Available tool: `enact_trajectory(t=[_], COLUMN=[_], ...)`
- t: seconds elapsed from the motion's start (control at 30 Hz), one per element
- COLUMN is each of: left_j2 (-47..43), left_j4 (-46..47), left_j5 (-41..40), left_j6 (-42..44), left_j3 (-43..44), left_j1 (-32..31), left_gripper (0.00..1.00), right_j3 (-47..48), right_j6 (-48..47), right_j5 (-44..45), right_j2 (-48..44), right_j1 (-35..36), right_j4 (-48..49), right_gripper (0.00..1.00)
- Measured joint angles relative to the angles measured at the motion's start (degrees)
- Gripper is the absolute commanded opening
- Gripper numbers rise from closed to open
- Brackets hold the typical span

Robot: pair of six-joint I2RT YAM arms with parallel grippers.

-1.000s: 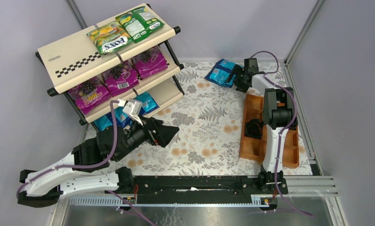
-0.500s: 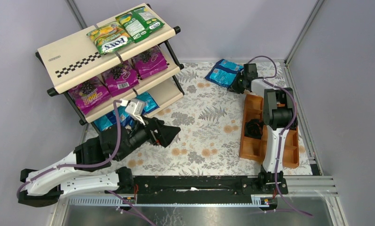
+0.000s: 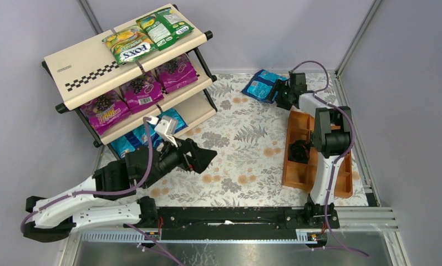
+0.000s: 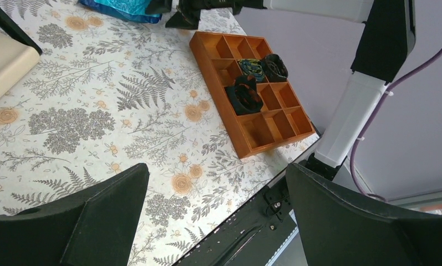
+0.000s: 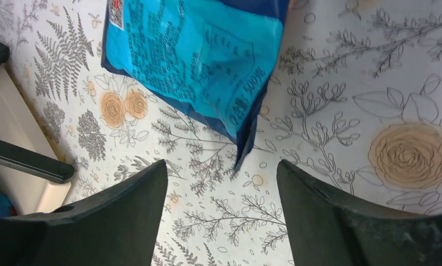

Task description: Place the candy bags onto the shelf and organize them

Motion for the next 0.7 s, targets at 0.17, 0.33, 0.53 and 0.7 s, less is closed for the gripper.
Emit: enact_trajectory(t=[0.17,0.33,0.53,0.7], left_j2=[0.1,-2.2,-5.6,-5.0], left_j4=[0.0,0.0,-0.1,-0.2], left_j5=[0.8,1.1,0.9,0.8], left_j6=[0.0,-0.5,-0.9,-0.9], left_j3=[0.0,0.0,0.0,-0.3], left_j1=[0.0,0.0,0.0,0.0], left_gripper=[0.99,0.99,0.99,0.99], right_j3=[9.4,14.4,11.8,7.6], right_j6=[-0.4,0.4,2.7,2.7], right_j5=[0.0,0.0,-1.6,-3.7], right_j2=[4.3,7.6,7.8,7.1], right_j1=[0.0,0.0,0.0,0.1], right_j4=[-3.8,-5.0,-3.3,-0.5], right_gripper=[0.68,0.26,0.04,0.00])
